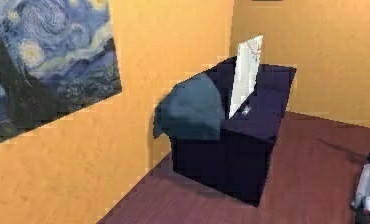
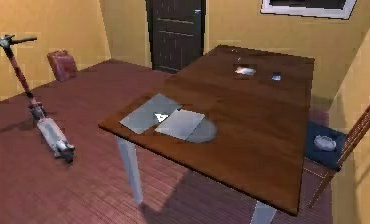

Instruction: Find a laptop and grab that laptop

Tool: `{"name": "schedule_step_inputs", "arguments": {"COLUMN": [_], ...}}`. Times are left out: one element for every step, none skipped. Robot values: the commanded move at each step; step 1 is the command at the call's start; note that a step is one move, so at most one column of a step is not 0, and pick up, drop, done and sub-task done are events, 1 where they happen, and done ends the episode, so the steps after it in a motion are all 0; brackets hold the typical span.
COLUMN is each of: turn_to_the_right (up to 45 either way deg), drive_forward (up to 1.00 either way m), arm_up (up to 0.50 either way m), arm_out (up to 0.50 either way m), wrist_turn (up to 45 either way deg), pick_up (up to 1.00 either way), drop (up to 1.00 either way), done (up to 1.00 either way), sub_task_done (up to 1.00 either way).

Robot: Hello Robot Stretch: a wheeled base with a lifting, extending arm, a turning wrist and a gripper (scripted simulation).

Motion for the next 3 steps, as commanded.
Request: {"name": "schedule_step_inputs", "arguments": {"turn_to_the_right": [45.0,45.0,27.0], "drive_forward": [0.00,0.00,0.00], "arm_up": [0.00,0.00,0.00], "arm_out": [0.00,0.00,0.00], "wrist_turn": [0.0,0.0,0.0], "pick_up": [0.00,0.00,0.00], "drop": [0.00,0.00,0.00], "done": [0.00,0.00,0.00], "sub_task_done": [0.00,0.00,0.00]}}
